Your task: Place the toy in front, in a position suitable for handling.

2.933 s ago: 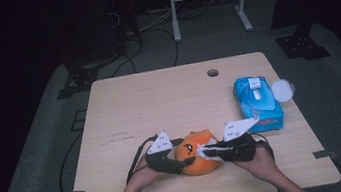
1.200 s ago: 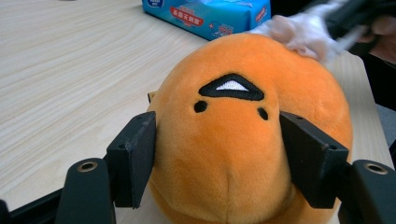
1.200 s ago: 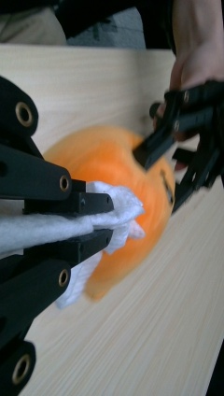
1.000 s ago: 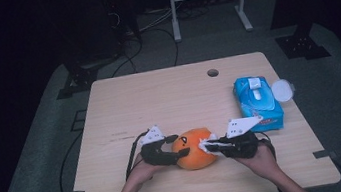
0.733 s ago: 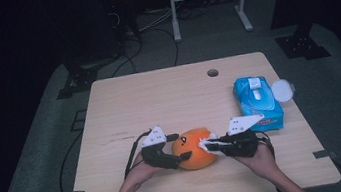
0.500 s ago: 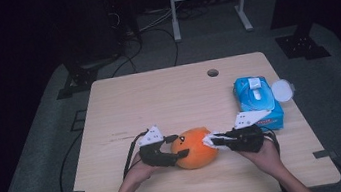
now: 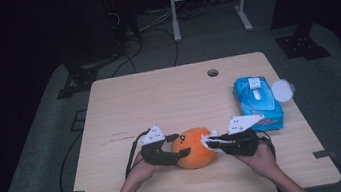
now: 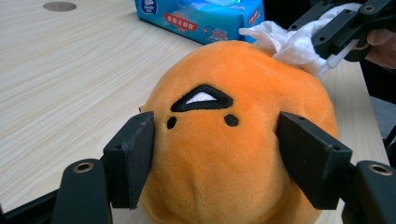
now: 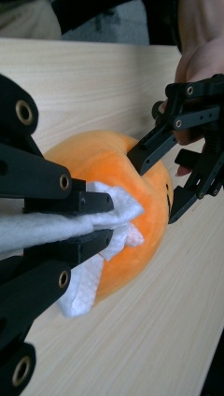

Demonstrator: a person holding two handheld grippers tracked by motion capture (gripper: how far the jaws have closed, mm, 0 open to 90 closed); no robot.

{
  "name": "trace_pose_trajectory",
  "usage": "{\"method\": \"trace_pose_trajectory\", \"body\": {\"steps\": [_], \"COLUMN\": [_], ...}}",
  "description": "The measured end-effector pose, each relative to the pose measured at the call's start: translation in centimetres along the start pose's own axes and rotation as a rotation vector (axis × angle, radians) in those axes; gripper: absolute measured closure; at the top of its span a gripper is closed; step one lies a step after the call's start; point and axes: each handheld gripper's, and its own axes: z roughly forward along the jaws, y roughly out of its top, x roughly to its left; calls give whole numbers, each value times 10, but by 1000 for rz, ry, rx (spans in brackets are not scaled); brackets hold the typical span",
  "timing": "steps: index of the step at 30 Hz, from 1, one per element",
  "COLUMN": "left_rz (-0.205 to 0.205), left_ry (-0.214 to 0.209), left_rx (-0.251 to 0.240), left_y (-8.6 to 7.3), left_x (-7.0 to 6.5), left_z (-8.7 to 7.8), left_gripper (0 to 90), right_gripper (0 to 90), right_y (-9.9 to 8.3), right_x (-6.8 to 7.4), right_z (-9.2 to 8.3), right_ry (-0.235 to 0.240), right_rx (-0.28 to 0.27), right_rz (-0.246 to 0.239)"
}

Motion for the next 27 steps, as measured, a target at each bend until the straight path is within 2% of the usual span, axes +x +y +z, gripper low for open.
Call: {"method": "trace_pose_trajectory", "body": {"steps": [2,4,7,9,11,13,16,17,18,20,22,23,27], "left_rz": [1,20,31,36,53,45,66,75,91,121,126,117,74], "left_ry": [-4,-14,-27,-31,-31,-20,-10,-15,-19,-15,-12,-15,-1], "left_rx": [2,9,11,32,63,60,46,42,41,46,51,46,41], "left_y": [1,5,12,11,8,7,9,10,11,12,11,10,10], "left_x": [-1,-5,-8,-9,-10,-10,-11,-12,-14,-18,-18,-17,-13], "left_z": [0,-2,-8,-8,-4,-3,-2,-1,0,2,1,0,0], "left_gripper": [293,267,180,149,152,213,271,278,283,286,286,284,191], "right_gripper": [787,787,797,802,808,815,820,820,820,819,819,820,819], "right_y": [-1,-3,-7,-10,-12,-12,-6,-2,2,9,13,14,8], "right_x": [-2,-5,-11,-17,-23,-25,-17,-12,-7,6,12,11,-3], "right_z": [-1,-1,-4,-5,-7,-8,-6,-5,-3,2,6,6,-2], "right_ry": [-3,1,26,30,45,58,37,47,62,58,48,46,12], "right_rx": [-4,0,0,-5,-15,-18,-22,-31,-34,-20,-6,-3,-21], "right_rz": [5,14,56,83,118,138,109,100,80,17,-24,-28,26]}}
